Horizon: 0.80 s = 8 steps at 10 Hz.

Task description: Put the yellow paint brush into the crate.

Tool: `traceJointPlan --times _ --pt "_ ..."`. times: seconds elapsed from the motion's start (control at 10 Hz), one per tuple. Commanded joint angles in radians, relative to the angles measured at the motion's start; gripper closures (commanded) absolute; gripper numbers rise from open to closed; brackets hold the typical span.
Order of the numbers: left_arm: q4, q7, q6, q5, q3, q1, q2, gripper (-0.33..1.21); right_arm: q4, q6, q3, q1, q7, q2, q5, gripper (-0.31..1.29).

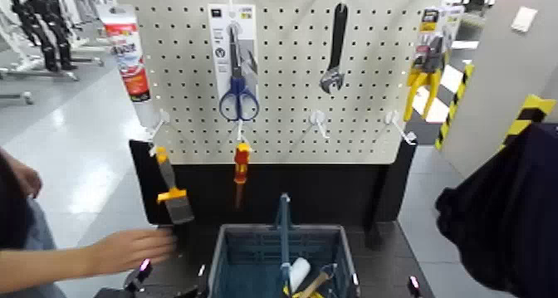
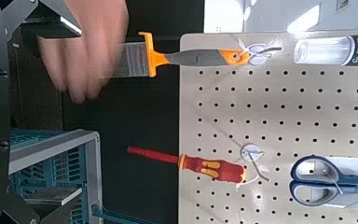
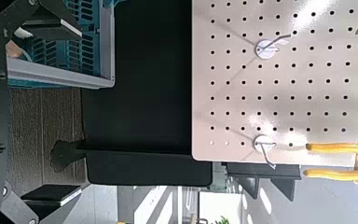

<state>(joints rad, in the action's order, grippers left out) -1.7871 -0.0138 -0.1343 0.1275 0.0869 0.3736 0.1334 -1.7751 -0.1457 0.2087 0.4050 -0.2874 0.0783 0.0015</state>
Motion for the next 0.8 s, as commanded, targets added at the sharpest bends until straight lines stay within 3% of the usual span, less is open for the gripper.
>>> traceJointPlan --times 0.1,0.5,0.8 --pt "0.001 0.000 0.005 0.001 0.001 -0.001 0.000 0.11 0.000 0.000 0.000 0.000 -0.001 0.000 0.000 0.13" --pt "0.009 -0.035 0.015 0.015 -0.013 -0.007 0.000 0.11 0.002 0.000 0.003 -0.002 -0.001 0.002 0.000 0.14" --pt "0.040 -0.241 0.067 0.066 -0.133 -0.064 -0.005 0.12 0.003 0.003 0.006 -0.006 -0.001 0.003 0.000 0.14"
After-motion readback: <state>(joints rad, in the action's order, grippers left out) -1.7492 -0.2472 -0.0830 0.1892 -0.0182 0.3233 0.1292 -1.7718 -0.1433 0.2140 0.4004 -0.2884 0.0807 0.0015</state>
